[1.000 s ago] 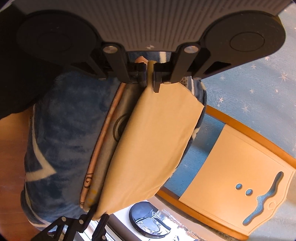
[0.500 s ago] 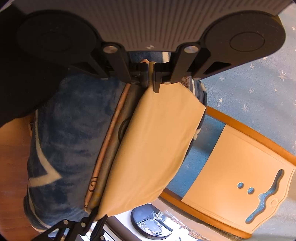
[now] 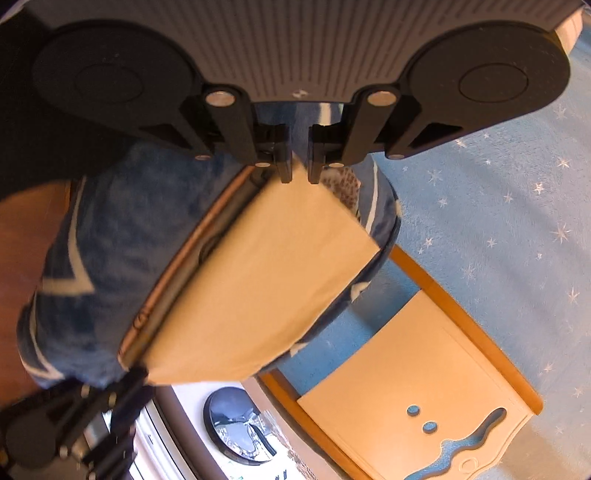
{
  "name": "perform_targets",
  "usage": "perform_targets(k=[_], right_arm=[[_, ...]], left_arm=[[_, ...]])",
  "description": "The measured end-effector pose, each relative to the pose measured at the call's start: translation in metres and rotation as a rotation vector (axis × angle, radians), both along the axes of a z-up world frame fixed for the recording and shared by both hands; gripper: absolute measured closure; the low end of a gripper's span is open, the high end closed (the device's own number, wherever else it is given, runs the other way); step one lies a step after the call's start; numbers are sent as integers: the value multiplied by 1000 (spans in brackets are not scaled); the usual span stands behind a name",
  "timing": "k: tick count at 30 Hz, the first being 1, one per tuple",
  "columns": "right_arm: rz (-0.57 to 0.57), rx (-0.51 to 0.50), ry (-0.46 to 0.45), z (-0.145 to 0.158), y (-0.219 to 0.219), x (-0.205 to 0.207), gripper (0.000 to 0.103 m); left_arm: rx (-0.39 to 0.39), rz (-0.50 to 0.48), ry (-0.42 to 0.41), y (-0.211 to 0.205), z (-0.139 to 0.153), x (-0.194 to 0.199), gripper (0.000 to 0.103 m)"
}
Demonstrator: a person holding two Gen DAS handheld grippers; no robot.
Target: Fold clothes
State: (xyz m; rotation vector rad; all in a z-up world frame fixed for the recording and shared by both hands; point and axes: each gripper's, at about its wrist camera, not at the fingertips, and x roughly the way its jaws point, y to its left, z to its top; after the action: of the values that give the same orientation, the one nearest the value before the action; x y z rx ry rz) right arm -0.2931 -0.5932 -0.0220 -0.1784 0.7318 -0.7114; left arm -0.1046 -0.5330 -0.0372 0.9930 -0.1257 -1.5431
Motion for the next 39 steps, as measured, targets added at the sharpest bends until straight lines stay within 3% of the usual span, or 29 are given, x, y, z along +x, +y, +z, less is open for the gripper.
perform_targets(k=[6,9,14,19,23,24,26,27,28,30,33,39], right_arm=[[-55,81,-38,0,-1,-9,86],[-89,121,-77,1,1,-20,80],[-112,154,-105,0,5,-25,79],[-110,188,-146,3,7,-24,67],[-170,304,-236,2,5,-33,49],[-191,329,-257,1,6,-36,45],[-236,364,-298,1,8,-39,23],[-258,374,-315,1,10,-41,14],[-277,380,-327,2,12,-42,10],[-314,381,-338,3,17,-43,2],[-359,390,-340,3,19,-43,1],[-441,430,-360,2,21,-48,0]], left_arm=[[47,24,-17,-9,-16,2,96],[48,51,-1,-4,-16,7,95],[34,77,20,3,-11,7,93],[23,106,52,16,-5,6,79],[38,163,171,24,3,8,74],[44,182,210,24,5,8,69],[57,220,293,24,10,8,54],[58,237,336,24,13,8,39],[54,250,374,24,15,7,21],[39,263,429,26,20,1,11],[31,292,491,25,27,-6,1],[35,382,578,27,31,-12,1]])
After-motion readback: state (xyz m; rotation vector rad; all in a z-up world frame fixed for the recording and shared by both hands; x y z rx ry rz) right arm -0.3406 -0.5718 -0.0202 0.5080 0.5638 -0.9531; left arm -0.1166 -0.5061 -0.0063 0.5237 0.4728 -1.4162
